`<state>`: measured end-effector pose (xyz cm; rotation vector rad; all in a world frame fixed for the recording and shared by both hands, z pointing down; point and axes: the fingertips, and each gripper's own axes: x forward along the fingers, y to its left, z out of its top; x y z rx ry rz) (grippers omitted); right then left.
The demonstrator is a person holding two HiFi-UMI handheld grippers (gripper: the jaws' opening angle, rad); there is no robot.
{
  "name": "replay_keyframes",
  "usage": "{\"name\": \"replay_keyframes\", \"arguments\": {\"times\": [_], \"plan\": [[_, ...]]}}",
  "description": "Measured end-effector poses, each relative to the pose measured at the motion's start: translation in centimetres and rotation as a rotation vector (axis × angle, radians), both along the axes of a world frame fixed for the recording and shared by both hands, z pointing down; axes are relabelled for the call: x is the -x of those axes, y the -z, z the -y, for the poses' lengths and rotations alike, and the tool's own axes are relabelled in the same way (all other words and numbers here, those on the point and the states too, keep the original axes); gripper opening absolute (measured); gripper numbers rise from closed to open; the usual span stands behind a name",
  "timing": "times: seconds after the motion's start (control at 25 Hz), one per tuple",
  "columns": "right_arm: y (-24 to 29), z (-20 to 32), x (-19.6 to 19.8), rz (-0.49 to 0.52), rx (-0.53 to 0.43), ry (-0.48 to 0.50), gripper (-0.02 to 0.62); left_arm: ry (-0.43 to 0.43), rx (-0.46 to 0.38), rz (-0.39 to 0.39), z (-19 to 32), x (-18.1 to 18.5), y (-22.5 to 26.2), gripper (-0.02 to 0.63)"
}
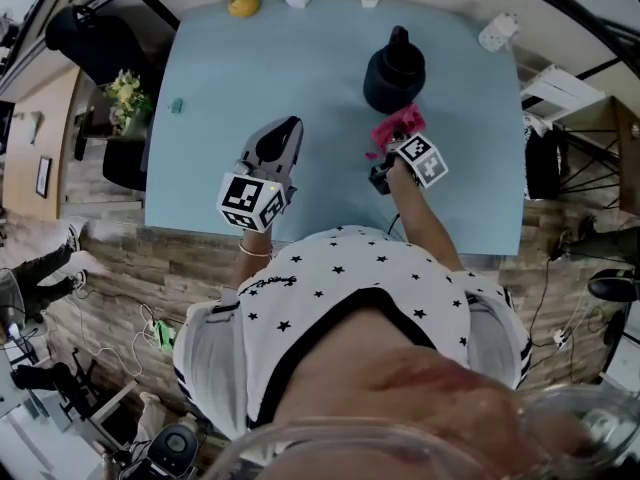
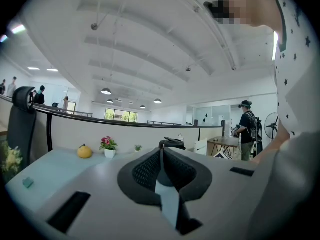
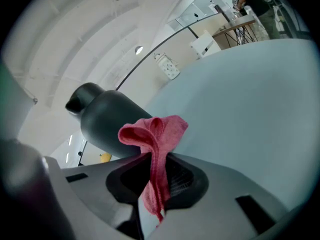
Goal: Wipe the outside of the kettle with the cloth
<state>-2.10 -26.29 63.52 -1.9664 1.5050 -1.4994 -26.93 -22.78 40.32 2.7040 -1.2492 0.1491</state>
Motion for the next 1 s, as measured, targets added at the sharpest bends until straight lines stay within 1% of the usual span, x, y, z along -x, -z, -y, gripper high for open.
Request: {"name": "replay_keyframes", "arguments": {"times": [0.08, 0.12, 0.28, 0.4, 0.52, 0.64, 0.76, 0.92, 1.0], "plan": [[0.6, -1.1, 1.1, -0.002, -0.009, 0.033, 0.069, -0.007, -0.002, -0.002, -0.3, -0.2, 0.0, 0.040], [0.9, -1.7, 2.1, -0.004, -0.016, 0.064, 0.069, -0.011, -0.002, -0.004, -0.4, -0.3, 0.1, 0.040], [2.8, -3.0, 7.7, 0.014, -0.063, 0.252, 0.069, -0.031, -0.008, -0.009, -0.7, -0.8, 0.4, 0.040], [5.0, -2.5, 11.4, 0.039, -0.118, 0.363, 0.069, -0.036, -0.018, -0.011, -0.9, -0.7, 0.8, 0.040], [7.8, -0.5, 13.2, 0.020, -0.200, 0.416, 0.068, -0.029, -0.024, -0.007, -1.0, 0.0, 1.0, 0.040], [10.9, 2.2, 13.5, -0.013, -0.291, 0.406, 0.069, -0.013, -0.023, 0.002, -1.1, 1.1, 0.8, 0.040], [13.6, 4.2, 12.8, -0.012, -0.360, 0.356, 0.067, 0.000, -0.020, 0.008, -1.3, 1.9, 0.7, 0.040], [15.5, 6.0, 11.4, 0.035, -0.405, 0.255, 0.067, 0.006, -0.014, 0.015, -1.4, 2.7, 0.6, 0.040], [15.6, 6.7, 11.1, 0.057, -0.407, 0.221, 0.067, 0.007, -0.014, 0.017, -1.2, 3.0, 0.6, 0.040]]}}
